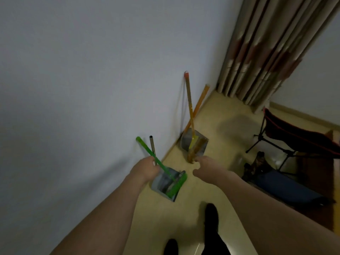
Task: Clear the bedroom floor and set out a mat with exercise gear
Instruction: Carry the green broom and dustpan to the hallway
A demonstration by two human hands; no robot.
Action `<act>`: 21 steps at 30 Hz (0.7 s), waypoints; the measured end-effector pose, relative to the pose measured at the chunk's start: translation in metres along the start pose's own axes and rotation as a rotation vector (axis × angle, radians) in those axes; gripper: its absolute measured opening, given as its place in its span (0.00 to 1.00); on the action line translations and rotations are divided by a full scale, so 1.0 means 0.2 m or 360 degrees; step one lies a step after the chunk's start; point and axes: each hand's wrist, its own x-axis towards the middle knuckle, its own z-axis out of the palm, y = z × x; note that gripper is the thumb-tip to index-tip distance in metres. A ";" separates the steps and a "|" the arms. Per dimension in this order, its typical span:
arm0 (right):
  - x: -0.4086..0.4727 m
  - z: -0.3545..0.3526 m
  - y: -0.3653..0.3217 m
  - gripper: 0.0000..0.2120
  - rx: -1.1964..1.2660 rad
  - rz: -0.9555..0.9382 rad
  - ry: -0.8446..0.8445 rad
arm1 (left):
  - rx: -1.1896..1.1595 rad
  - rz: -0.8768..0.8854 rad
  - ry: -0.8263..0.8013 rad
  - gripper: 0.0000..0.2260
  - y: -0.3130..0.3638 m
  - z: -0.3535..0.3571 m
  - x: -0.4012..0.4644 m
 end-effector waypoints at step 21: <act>1.63 -0.10 -0.50 0.30 -0.0605 -0.0977 -0.0570 | -0.1366 -0.1002 0.0439 0.24 -0.25 0.23 1.23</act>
